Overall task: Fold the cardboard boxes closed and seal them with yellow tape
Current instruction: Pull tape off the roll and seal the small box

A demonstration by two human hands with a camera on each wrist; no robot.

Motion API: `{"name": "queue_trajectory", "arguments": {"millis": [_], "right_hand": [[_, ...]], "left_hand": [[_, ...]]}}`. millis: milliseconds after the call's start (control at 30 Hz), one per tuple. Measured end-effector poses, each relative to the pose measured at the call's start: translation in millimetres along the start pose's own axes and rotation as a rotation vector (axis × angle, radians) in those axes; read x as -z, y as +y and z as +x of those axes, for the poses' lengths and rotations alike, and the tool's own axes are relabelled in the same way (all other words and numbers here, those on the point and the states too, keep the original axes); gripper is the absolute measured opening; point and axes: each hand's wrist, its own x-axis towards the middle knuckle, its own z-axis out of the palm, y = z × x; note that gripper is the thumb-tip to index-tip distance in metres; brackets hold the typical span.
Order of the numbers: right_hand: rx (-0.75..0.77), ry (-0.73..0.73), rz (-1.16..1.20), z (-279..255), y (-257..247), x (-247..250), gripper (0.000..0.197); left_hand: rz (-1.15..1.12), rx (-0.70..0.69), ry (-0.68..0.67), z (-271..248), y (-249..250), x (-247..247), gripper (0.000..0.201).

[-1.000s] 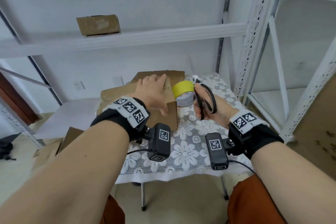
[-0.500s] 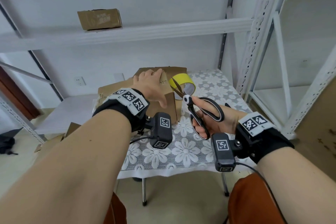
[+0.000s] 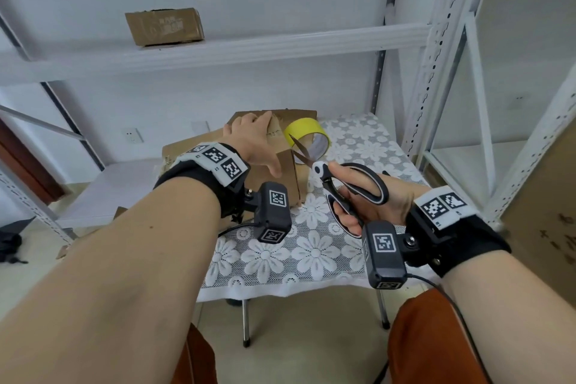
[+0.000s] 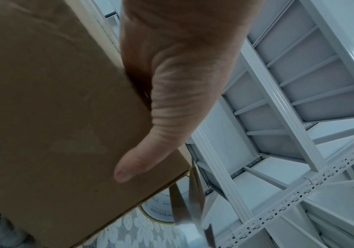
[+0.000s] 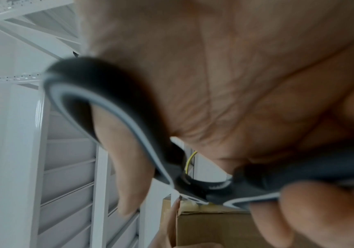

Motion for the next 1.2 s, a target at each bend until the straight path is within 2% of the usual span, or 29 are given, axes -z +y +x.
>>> {"name": "queue_trajectory", "arguments": {"millis": [100,200,467,600,667,733,767,833,900,933,967,1100,1200], "right_hand": [[-0.014,0.016,-0.008,-1.8,2.9,1.4,0.055],[-0.031,0.015,-0.049,2.5,2.0,-2.4,0.063],[-0.051,0.100,-0.084,33.6,-8.9,-21.0,0.067],[-0.047,0.104,-0.004,46.9,-6.9,-23.6,0.074],[-0.053,0.112,0.011,50.2,-4.5,-22.4,0.072],[-0.073,0.112,-0.046,52.1,-4.2,-20.6,0.073],[-0.080,0.116,-0.065,52.1,-4.6,-20.1,0.074],[-0.079,0.124,-0.083,52.9,-5.6,-20.2,0.076],[-0.060,0.130,-0.112,53.3,-4.6,-20.8,0.076],[-0.048,0.135,-0.121,53.4,-3.4,-21.3,0.075],[-0.039,0.143,-0.126,53.1,-2.0,-20.7,0.074],[0.025,0.142,-0.133,55.3,1.4,-22.2,0.080],[0.064,0.169,-0.122,57.0,2.9,-23.6,0.075]], "left_hand": [[0.004,0.000,0.009,-0.2,0.8,-0.9,0.127],[0.009,-0.012,0.018,-1.8,3.0,-2.2,0.128],[0.023,-0.031,0.022,-8.5,6.0,-4.5,0.130],[0.062,-0.053,-0.046,-10.9,8.5,2.2,0.131],[0.061,-0.050,-0.164,-9.5,8.3,14.8,0.128],[-0.085,-0.019,-0.269,-1.1,9.5,26.6,0.117],[-0.188,-0.007,-0.264,3.3,13.0,30.1,0.107],[-0.261,-0.003,-0.141,9.6,25.1,30.0,0.094],[-0.175,-0.034,-0.047,9.7,38.6,20.9,0.105],[-0.100,-0.056,-0.045,8.7,43.0,14.3,0.109],[-0.030,-0.063,-0.055,7.7,48.7,8.8,0.105],[0.045,0.041,-0.003,7.8,60.6,1.3,0.055],[0.017,0.054,0.037,11.8,60.7,-1.2,0.050]]}}
